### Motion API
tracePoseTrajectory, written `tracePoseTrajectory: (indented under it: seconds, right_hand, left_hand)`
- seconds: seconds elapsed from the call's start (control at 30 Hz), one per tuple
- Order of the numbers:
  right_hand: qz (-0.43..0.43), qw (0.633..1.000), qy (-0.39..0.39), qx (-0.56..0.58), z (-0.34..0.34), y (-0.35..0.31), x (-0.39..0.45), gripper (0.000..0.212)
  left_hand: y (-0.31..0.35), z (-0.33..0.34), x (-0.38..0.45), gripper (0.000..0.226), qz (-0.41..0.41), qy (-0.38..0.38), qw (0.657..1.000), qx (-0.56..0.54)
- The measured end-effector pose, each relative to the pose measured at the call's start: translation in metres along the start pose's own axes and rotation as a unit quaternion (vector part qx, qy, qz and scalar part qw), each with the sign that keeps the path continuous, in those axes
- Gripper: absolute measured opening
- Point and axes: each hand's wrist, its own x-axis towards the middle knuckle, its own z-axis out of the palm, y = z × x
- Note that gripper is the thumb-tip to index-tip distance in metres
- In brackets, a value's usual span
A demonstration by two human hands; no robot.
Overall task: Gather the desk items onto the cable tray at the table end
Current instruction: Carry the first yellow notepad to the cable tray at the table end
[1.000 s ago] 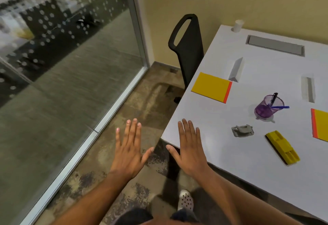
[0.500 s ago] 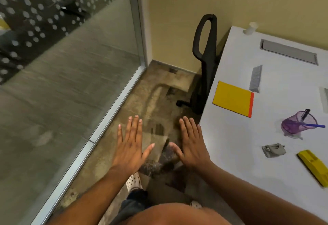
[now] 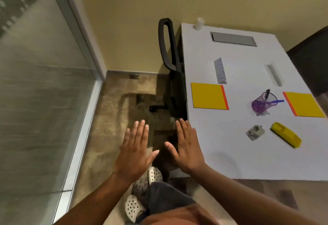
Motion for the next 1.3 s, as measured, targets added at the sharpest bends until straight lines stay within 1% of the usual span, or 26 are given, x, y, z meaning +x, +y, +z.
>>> tracePoseTrajectory:
  seconds: [0.1,0.23,0.33,0.43,0.53,0.6,0.67,0.7,0.8,0.9,1.0,1.03,1.13,1.23,1.3]
  right_hand:
    - [0.082,0.995,0.033,0.043,-0.002,0.012,0.012,0.082]
    - [0.156,0.98,0.075,0.094,0.0,0.029,0.036,0.082]
    - [0.232,0.956,0.094,0.154,-0.001,0.039,0.06,0.087]
    - [0.289,0.931,0.091,0.203,-0.006,0.054,0.086,0.083]
    - [0.328,0.911,0.08,0.238,-0.015,0.074,0.108,0.08]
    - [0.355,0.892,0.092,0.263,-0.019,0.089,0.124,0.073]
    - [0.393,0.865,0.106,0.293,-0.023,0.102,0.139,0.067]
    - [0.414,0.846,0.116,0.315,-0.025,0.108,0.145,0.063]
    - [0.476,0.778,0.15,0.382,-0.029,0.126,0.166,0.05]
    - [0.521,0.719,0.151,0.434,-0.031,0.141,0.181,0.045]
    - [0.534,0.673,0.143,0.492,-0.032,0.15,0.189,0.049]
    - [0.536,0.657,0.14,0.511,-0.031,0.152,0.192,0.051]
    - [0.549,0.601,0.142,0.563,-0.028,0.158,0.201,0.054]
    - [0.578,0.542,0.169,0.586,-0.024,0.164,0.213,0.047]
    - [0.602,0.496,0.192,0.596,-0.019,0.163,0.222,0.044]
  left_hand:
    - [0.008,-0.003,0.036,0.09,0.059,0.003,0.998,-0.011]
    - [0.015,-0.005,0.097,0.089,0.142,-0.016,0.989,-0.026]
    - [0.023,-0.006,0.152,0.089,0.204,-0.065,0.976,-0.036]
    - [0.035,-0.007,0.206,0.087,0.262,-0.09,0.961,-0.025]
    - [0.056,-0.008,0.258,0.085,0.293,-0.102,0.95,-0.031]
    - [0.075,-0.007,0.289,0.085,0.3,-0.115,0.946,-0.039]
    - [0.094,-0.007,0.317,0.086,0.294,-0.146,0.943,-0.05]
    - [0.103,-0.007,0.33,0.086,0.287,-0.162,0.942,-0.057]
    - [0.125,-0.004,0.37,0.083,0.283,-0.208,0.935,-0.054]
    - [0.142,0.009,0.411,0.072,0.263,-0.263,0.927,-0.052]
    - [0.158,0.028,0.456,0.053,0.206,-0.305,0.925,-0.09]
    - [0.164,0.036,0.471,0.05,0.187,-0.319,0.924,-0.101]
    - [0.177,0.055,0.509,0.053,0.138,-0.357,0.918,-0.105]
    - [0.187,0.074,0.533,0.058,0.076,-0.39,0.91,-0.122]
    - [0.186,0.086,0.542,0.051,0.039,-0.393,0.908,-0.143]
